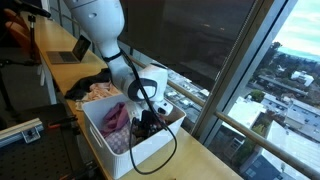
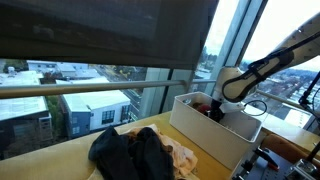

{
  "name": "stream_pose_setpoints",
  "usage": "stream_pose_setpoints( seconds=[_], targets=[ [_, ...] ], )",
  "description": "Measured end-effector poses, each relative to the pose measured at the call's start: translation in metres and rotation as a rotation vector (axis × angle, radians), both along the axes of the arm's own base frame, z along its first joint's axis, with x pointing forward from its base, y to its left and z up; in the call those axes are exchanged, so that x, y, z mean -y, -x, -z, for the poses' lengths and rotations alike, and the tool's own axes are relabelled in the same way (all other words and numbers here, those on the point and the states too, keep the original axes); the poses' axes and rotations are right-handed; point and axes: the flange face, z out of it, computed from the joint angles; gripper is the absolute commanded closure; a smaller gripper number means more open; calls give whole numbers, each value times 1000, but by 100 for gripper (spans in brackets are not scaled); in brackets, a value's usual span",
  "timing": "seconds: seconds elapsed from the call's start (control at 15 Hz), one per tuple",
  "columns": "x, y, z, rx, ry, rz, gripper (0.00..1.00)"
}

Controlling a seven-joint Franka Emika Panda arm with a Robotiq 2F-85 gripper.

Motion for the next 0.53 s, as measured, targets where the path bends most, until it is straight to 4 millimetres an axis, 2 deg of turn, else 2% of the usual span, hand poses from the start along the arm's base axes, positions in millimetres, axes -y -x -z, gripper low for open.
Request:
stream_pose_setpoints(
  seconds=[0.33, 0.47, 0.53],
  targets=[
    [-17, 0, -25, 20, -17, -30, 98],
    [-28, 1, -43, 26, -24, -44, 95],
    [-34, 1, -54, 28, -27, -53, 97]
  ],
)
